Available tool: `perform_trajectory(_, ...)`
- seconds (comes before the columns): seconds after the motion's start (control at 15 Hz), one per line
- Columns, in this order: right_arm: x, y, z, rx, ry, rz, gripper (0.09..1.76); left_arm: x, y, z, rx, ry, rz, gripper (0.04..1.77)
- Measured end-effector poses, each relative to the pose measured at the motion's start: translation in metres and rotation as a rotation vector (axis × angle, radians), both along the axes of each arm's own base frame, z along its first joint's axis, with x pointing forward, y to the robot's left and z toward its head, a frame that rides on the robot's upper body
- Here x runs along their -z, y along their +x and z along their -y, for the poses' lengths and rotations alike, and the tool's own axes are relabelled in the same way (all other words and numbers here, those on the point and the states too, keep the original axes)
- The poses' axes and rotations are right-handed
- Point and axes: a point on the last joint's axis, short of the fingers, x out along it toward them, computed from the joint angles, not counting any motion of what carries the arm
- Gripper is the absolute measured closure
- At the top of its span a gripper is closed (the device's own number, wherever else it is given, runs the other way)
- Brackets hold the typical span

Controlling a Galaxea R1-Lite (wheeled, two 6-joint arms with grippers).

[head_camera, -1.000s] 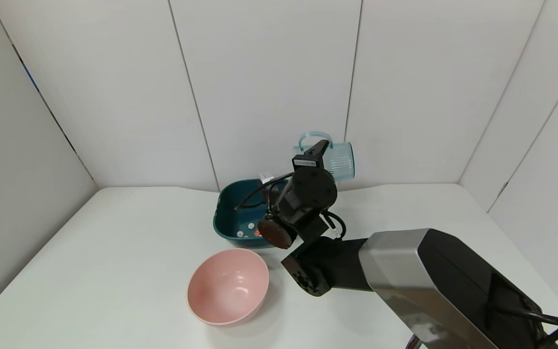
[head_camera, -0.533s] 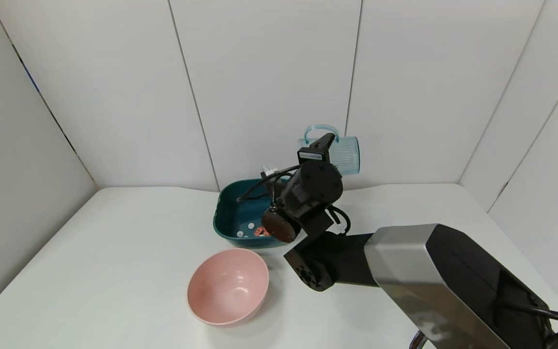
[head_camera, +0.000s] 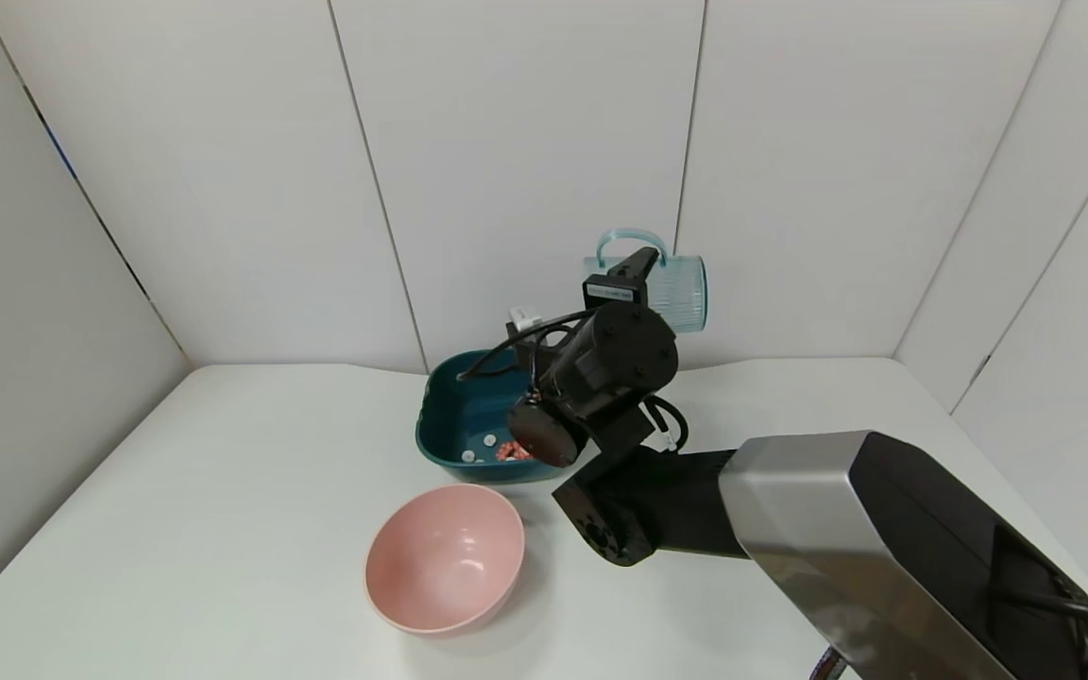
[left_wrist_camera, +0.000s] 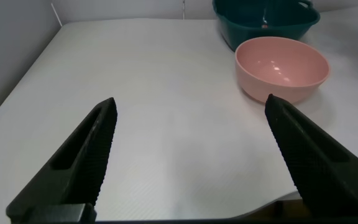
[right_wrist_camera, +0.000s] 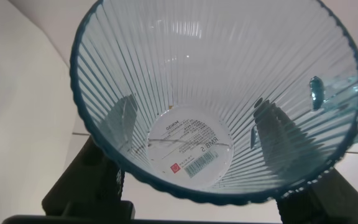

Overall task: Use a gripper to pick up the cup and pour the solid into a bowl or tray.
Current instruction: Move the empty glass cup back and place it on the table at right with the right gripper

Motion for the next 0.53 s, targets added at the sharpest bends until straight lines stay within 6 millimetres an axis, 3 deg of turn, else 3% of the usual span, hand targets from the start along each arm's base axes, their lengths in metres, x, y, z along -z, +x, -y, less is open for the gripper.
perform_trajectory(0.53, 0.020, -0.013, 0.015, 0.026, -0.023, -0.131, 0.53, 0.000, 0.000, 0.000, 0.000, 0.000, 0.000, 0.09)
